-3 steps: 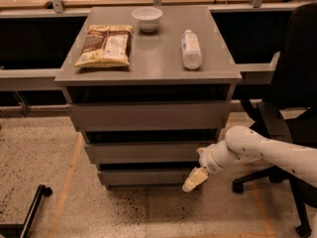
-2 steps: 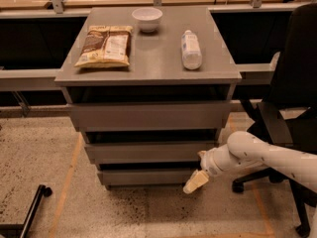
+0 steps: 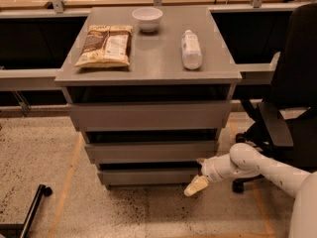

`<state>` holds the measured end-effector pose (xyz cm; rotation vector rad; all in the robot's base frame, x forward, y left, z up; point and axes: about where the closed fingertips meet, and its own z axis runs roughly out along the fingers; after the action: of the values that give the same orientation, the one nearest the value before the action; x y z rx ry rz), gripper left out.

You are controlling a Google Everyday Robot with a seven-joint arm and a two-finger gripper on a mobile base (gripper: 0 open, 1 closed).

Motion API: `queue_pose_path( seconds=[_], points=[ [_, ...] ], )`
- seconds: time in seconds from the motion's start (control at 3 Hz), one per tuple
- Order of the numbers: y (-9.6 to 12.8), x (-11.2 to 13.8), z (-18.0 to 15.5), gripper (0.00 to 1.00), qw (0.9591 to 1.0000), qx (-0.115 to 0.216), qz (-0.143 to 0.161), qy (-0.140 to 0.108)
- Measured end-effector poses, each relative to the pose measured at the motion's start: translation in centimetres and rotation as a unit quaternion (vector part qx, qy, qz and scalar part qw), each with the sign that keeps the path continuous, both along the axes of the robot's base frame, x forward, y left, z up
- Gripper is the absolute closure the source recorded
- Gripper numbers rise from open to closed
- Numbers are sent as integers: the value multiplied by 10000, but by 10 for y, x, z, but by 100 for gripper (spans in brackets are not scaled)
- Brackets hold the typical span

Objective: Open bottom drawer

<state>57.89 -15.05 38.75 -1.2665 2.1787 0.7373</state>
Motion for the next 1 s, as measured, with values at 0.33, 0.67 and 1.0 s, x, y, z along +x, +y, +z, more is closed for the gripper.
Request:
queue_pose_path(
  seconds=[0.33, 0.67, 1.0],
  points=[
    [0, 1, -3, 0, 10000, 12, -14, 10],
    [1, -2, -15, 0, 9998, -51, -101, 144],
    [7, -1, -34, 0, 9996, 3, -120, 271]
  ],
)
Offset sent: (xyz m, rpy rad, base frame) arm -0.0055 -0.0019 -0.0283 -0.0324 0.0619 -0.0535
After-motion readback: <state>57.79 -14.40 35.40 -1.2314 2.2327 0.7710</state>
